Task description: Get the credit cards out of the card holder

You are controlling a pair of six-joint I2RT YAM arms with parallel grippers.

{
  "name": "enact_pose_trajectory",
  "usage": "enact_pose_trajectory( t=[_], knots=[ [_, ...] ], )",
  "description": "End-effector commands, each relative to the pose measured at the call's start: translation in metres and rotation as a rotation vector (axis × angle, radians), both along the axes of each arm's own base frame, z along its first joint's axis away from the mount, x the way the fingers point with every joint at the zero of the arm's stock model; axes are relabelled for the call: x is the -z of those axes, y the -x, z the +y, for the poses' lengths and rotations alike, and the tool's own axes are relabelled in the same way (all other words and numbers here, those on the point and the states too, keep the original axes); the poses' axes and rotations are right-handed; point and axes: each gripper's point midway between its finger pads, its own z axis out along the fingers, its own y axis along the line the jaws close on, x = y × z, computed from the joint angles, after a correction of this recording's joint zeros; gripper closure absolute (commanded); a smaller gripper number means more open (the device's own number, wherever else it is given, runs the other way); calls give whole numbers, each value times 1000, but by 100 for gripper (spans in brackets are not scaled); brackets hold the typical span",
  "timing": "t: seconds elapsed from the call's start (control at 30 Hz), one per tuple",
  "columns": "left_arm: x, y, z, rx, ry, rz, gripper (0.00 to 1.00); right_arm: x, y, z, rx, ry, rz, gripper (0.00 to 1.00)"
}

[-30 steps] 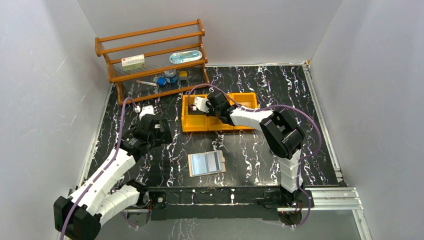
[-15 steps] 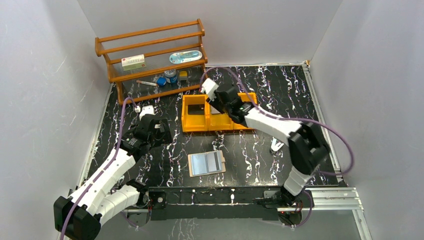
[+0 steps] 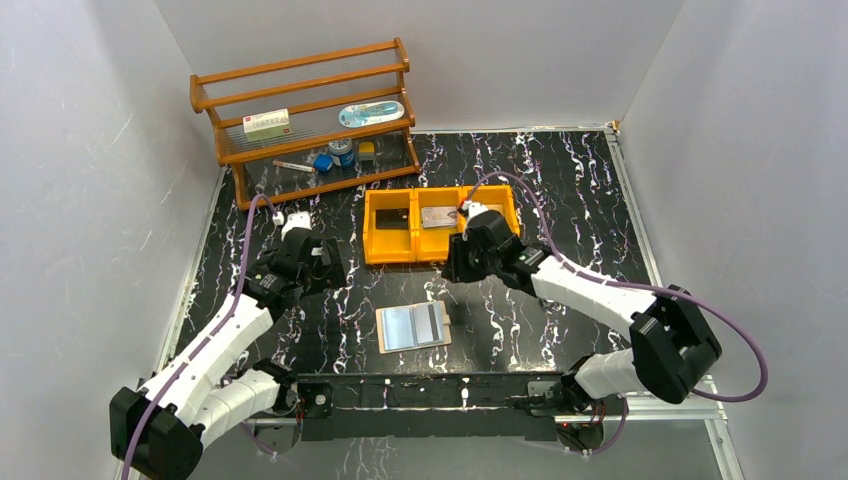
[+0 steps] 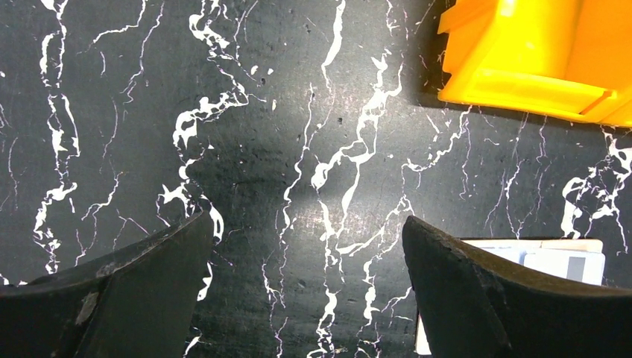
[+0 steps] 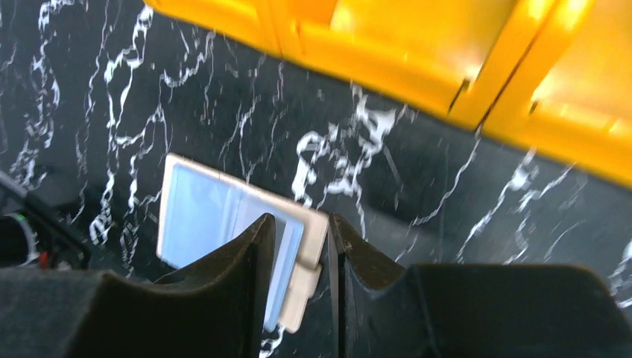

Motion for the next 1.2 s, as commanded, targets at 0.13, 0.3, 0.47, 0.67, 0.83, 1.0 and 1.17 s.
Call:
enact_pose_trajectory(
  t=[0.13,0.3,0.47,0.67,0.83,1.0,1.17],
  knots=[
    [-13,3,-44,212,172,-17,2,-1,59,19,19,-309,280,64],
    [-34,20,-109,467,493,-50,9,23,86,27,-48,-290,377,67],
    [-44,43,-152,594,757,54,20,35,102,38,-107,-270,422,66],
    [-28,56,-174,616,743,133,26,60,98,30,-28,-191,443,66],
    [-8,65,-191,572,740,175,32,86,101,16,27,-117,473,70],
    [13,67,-196,489,776,206,40,106,110,5,87,-112,517,75],
    [25,67,-205,451,805,224,45,116,114,-4,125,-101,523,76]
  ],
)
